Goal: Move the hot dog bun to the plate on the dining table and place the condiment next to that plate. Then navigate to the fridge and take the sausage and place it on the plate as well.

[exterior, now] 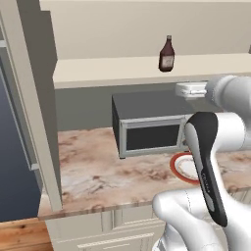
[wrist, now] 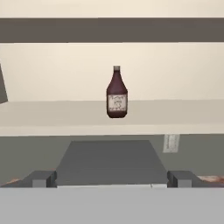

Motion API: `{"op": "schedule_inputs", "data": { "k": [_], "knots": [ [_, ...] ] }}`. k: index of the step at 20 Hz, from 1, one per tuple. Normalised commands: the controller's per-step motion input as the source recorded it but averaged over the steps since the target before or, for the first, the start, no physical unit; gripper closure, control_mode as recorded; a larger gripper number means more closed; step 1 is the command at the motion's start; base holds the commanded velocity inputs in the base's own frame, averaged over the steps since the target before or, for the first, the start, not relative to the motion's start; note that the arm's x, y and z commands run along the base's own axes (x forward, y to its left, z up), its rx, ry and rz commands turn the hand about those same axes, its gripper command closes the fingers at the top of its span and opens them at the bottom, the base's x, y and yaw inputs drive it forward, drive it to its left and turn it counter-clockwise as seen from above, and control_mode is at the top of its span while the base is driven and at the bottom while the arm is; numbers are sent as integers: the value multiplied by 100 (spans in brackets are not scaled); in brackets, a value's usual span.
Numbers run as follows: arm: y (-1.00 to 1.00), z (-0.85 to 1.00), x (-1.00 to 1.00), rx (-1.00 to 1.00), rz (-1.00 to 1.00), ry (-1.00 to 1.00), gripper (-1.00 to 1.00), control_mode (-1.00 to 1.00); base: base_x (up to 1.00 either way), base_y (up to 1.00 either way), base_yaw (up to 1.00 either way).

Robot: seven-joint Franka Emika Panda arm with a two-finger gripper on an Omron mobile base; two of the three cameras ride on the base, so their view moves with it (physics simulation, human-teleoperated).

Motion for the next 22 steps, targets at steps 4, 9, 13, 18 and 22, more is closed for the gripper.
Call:
{"op": "schedule_inputs", "data": {
  "k": [4, 9, 13, 18, 22],
  "knots": [
    [-18, 47, 1, -1, 0, -17, -100, -100, 0, 0, 0],
    [-9, 29, 11, 0, 0, -3, -100, -100, 0, 0, 0],
    [-5, 19, 23, 0, 0, 0, -100, -100, 0, 0, 0],
    [-1, 4, 31, 0, 0, 0, -100, -100, 0, 0, 0],
    [-2, 0, 41, 0, 0, 0, -100, -100, 0, 0, 0]
  ]
}}
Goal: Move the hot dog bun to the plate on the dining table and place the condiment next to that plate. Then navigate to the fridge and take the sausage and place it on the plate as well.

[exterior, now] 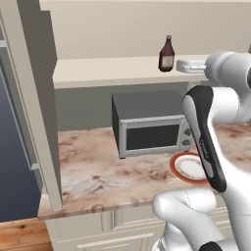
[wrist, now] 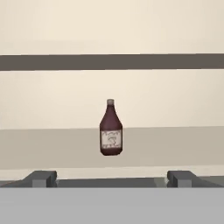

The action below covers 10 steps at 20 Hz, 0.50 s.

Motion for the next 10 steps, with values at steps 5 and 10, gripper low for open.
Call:
{"op": "schedule_inputs", "data": {
  "k": [5, 10],
  "knots": [
    [-1, 2, 54, 0, 0, 0, -100, -100, 0, 0, 0],
    [0, 3, 65, 0, 0, 0, -100, -100, 0, 0, 0]
  ]
}}
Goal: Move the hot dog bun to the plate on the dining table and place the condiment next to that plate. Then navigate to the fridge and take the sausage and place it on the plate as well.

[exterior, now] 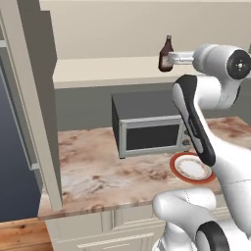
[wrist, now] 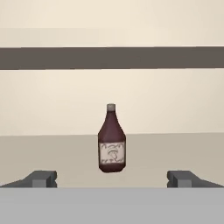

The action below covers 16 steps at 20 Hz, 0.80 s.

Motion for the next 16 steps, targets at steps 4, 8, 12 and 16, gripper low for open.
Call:
{"op": "schedule_inputs", "data": {
  "k": [4, 8, 12, 16],
  "knots": [
    [0, 1, 59, 0, 1, 0, -100, -100, 0, 0, 0],
    [-3, 0, 49, 0, 0, -12, -100, -100, 0, 0, 0],
    [-1, 0, 40, 0, 0, -18, -100, -100, 0, 0, 0],
    [0, 0, 34, 0, 0, -6, -100, -100, 0, 0, 0]
  ]
}}
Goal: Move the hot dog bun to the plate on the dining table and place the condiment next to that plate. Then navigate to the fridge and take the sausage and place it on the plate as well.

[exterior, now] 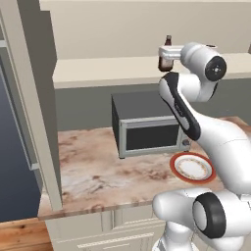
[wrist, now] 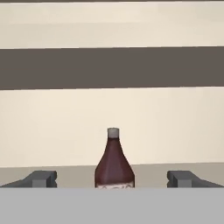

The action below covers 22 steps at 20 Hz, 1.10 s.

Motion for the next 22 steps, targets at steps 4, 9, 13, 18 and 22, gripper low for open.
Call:
{"op": "schedule_inputs", "data": {
  "k": [4, 9, 13, 18, 22],
  "knots": [
    [0, -1, 27, -5, 0, 1, -100, -100, 0, 0, 0],
    [0, -2, 33, -1, 0, 2, -100, -100, 0, 0, 0],
    [-1, 0, 32, 0, 0, 0, -100, -100, 0, 0, 0],
    [0, 0, 37, 0, 0, 0, -100, -100, 0, 0, 0],
    [0, 0, 33, 0, 0, 0, -100, -100, 0, 0, 0]
  ]
}}
